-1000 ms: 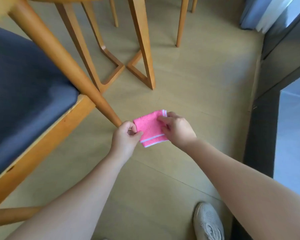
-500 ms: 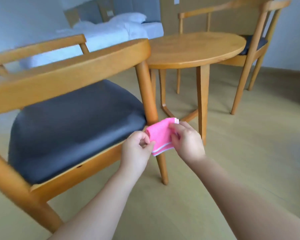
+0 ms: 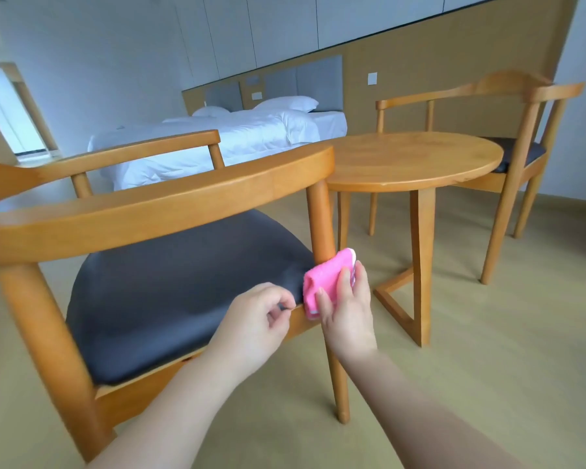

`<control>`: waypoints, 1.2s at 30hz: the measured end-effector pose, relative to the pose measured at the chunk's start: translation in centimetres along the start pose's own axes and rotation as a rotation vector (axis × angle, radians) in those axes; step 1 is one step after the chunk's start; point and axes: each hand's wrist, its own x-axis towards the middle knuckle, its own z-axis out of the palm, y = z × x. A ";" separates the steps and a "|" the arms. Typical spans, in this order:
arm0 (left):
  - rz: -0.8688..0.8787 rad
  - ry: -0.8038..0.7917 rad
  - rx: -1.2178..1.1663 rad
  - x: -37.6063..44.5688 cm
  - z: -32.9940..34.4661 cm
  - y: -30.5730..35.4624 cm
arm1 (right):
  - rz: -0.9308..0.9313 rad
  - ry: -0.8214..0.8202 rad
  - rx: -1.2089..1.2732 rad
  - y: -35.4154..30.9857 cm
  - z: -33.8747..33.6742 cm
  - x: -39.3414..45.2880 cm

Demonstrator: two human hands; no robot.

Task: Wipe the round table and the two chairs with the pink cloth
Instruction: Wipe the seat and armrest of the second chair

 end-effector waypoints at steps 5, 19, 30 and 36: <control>0.054 -0.094 0.089 -1.4 -2.3 0.3 | 0.103 0.024 0.049 -1.9 0.9 0.7; 0.004 -0.060 0.227 -2.4 -7.7 -2.8 | -0.112 0.317 0.022 -10.7 -3.5 7.4; -0.062 -0.015 0.133 -1.8 -8.4 -2.7 | -0.080 0.307 0.055 -7.5 -2.2 7.0; -0.051 -0.063 0.146 -2.1 -8.3 -2.9 | -0.011 0.173 0.111 -2.2 0.6 3.6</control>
